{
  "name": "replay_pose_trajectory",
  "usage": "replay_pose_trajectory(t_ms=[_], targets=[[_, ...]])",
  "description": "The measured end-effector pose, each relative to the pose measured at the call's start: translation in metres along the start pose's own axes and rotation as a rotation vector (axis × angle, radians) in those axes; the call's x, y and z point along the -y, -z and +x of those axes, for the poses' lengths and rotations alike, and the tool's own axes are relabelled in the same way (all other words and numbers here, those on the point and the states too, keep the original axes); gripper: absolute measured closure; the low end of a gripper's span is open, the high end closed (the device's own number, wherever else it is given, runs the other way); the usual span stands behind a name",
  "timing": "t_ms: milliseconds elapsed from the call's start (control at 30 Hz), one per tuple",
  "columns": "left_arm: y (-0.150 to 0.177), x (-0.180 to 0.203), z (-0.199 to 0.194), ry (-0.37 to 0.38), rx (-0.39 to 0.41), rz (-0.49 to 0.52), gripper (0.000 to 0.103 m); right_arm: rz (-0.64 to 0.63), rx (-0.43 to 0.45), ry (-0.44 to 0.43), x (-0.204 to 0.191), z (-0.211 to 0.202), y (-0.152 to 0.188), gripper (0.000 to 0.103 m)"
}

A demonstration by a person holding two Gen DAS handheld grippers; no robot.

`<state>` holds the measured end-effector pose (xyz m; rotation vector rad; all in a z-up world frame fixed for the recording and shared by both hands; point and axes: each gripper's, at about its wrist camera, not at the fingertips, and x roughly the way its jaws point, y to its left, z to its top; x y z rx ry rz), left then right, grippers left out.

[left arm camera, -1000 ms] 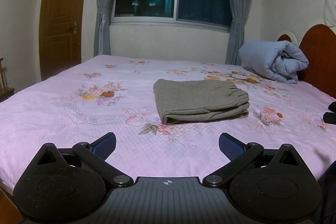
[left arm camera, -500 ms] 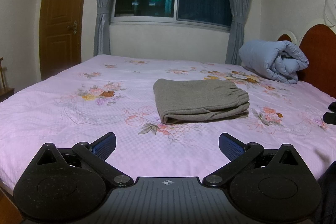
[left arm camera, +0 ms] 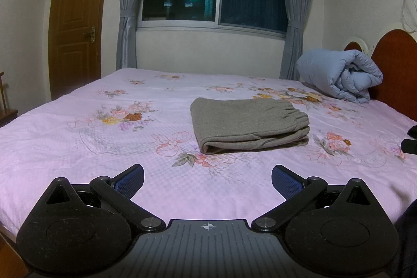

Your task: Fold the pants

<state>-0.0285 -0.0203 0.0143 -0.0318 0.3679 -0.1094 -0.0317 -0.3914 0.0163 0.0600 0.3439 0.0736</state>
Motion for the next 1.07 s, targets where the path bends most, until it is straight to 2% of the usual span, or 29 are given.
replay_pose_trajectory(t_ms=[800, 900, 1067], targets=[[0.0007, -0.0017, 0.0009, 0.014, 0.004, -0.002, 0.000, -0.001, -0.001, 0.001, -0.0004, -0.0005, -0.0002, 0.006], [0.0013, -0.0023, 0.0017, 0.031, 0.002, 0.006, 0.000, -0.001, -0.001, 0.000, -0.0006, -0.0005, -0.0002, 0.006], [0.0015, 0.0014, 0.0016, 0.019, -0.001, 0.030, 0.000, -0.001, -0.001, 0.000, -0.0006, -0.0008, -0.0002, 0.006]])
